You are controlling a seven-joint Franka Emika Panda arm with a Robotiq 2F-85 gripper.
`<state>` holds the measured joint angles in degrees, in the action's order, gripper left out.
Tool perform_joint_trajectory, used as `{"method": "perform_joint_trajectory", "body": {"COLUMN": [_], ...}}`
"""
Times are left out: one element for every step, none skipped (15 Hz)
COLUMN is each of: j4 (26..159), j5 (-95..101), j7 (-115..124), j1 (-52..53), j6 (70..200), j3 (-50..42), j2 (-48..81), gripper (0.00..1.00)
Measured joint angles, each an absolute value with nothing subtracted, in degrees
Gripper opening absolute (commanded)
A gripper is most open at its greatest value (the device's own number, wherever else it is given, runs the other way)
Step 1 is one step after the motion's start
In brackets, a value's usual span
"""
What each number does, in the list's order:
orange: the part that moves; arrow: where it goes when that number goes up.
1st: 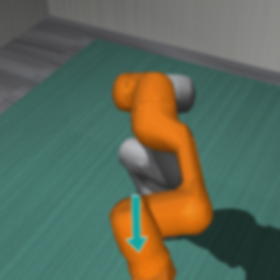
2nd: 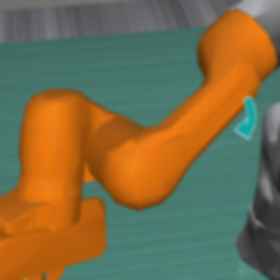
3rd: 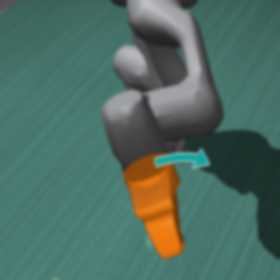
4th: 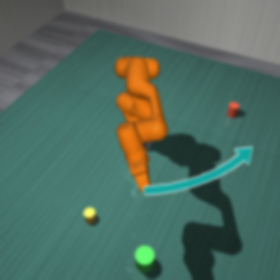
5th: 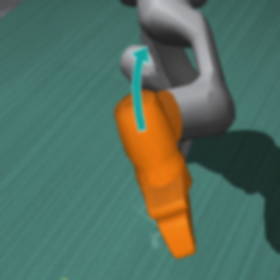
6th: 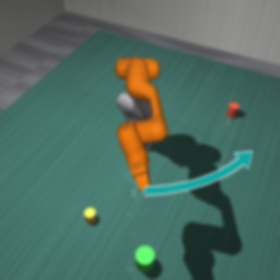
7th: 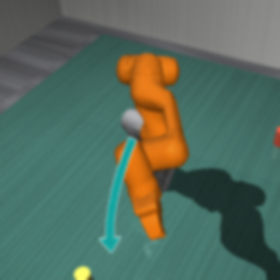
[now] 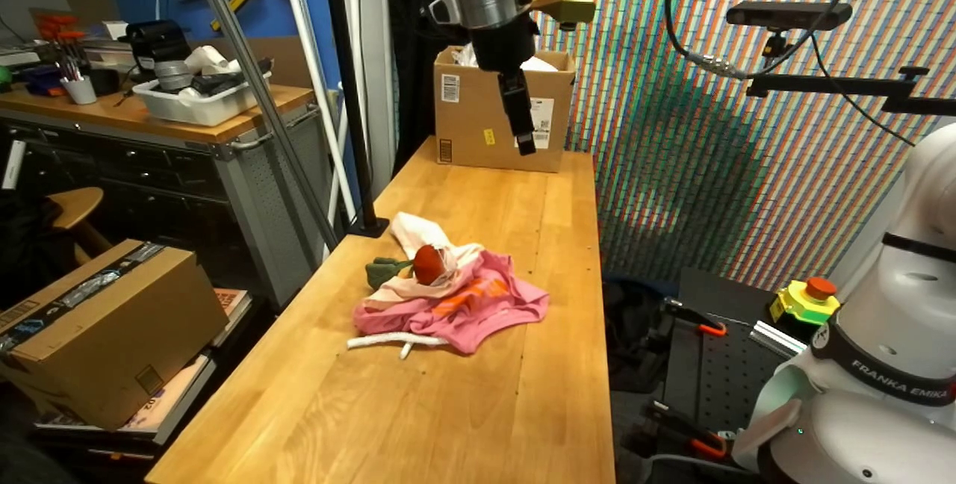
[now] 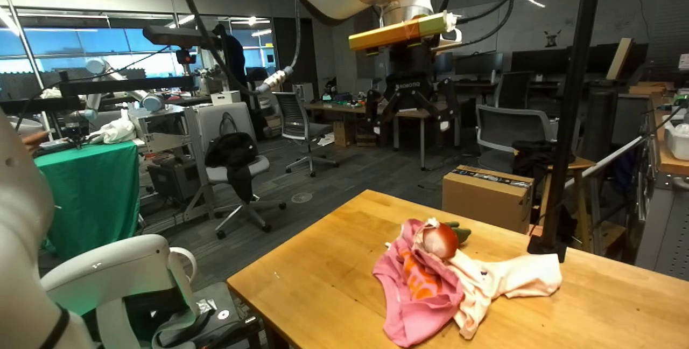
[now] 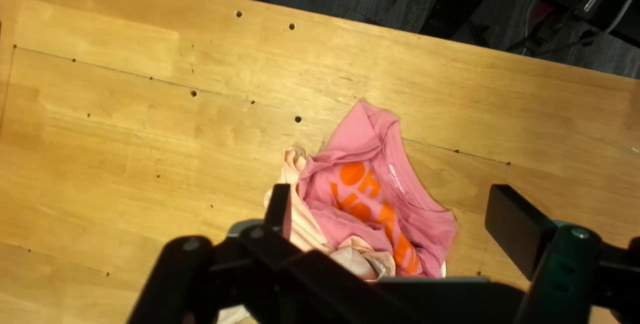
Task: Move the radish and peach t-shirt to the right, move the pink t-shirt to the left, move the white rope backwards
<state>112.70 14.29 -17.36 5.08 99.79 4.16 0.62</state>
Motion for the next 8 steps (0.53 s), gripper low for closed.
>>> {"method": "perform_joint_trajectory", "body": {"j4": [111.96,111.39,110.99,110.71,110.64,110.66,110.66,110.69], "j5": [14.29,14.29,14.28,14.26,14.26,14.29,14.29,14.3], "j7": [-17.2,-16.96,-16.44,-15.64,-14.59,-13.53,-12.45,-11.37], "j1": [5.26,5.42,5.53,5.6,5.63,5.66,5.68,5.68], "j6": [101.23,102.96,104.96,107.25,109.68,112.16,114.43,116.6], "j3": [4.56,4.9,5.17,5.37,5.51,5.54,5.54,5.54], "j2": [1.93,3.2,4.41,5.63,6.74,7.77,8.75,9.72], "gripper": [1.0,1.0,1.0,1.0,1.0,1.0,1.0,1.0]}}
